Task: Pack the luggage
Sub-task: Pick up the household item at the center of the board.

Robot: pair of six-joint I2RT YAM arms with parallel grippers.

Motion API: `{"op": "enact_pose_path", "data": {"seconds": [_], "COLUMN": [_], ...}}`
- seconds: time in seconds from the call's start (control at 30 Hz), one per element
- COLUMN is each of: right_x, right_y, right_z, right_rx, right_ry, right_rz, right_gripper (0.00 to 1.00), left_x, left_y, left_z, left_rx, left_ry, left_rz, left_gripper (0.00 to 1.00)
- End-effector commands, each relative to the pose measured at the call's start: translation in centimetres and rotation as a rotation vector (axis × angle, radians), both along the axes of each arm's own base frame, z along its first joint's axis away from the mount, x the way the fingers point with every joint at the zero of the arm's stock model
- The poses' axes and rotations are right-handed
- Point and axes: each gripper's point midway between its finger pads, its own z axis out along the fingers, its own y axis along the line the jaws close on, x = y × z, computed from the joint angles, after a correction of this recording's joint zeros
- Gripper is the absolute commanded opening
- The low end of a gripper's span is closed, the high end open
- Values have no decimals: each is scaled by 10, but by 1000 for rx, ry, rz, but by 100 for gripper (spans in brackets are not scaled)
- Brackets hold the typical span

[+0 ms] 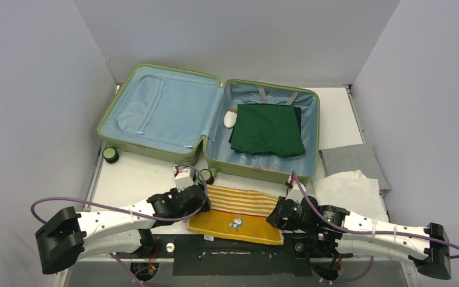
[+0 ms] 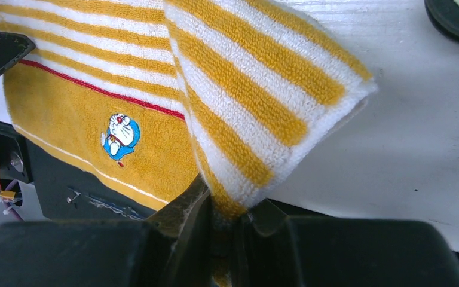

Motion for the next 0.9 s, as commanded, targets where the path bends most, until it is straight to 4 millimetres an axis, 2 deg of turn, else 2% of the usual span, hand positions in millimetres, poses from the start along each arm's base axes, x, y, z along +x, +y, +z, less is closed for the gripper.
{"op": "enact_pose_path", "data": {"seconds": [0.0, 0.2, 0.23, 0.27, 0.37, 0.53, 0.6, 0.87], "right_x": [5, 4, 4, 5, 10, 26, 30, 41], "right_y": [10, 13, 13, 14, 18, 18, 21, 35], "right_z": [10, 8, 7, 9, 29, 79, 95, 152], "right_rx": [48, 53, 52, 53, 66, 49, 46, 102], "right_ry": [-15, -8, -7, -8, -50, -157, -179, -269], "right_rz": [-12, -11, -11, -10, -2, 1, 9, 34], "right_gripper": [0, 0, 0, 0, 0, 0, 0, 0], "left_x": [-27, -28, -27, -27, -22, -7, -3, 7], "left_y": [9, 10, 10, 9, 5, -1, -1, -10], "left_z": [-28, -19, -16, -13, 10, 80, 102, 169], "left_rx": [-18, -44, -47, -54, -73, -86, -90, -162], "left_ry": [121, 95, 90, 85, 44, -63, -97, -195], "left_rz": [-20, -36, -39, -44, -63, -94, -100, -117], "left_gripper": [60, 16, 11, 1, 0, 0, 0, 0]}}
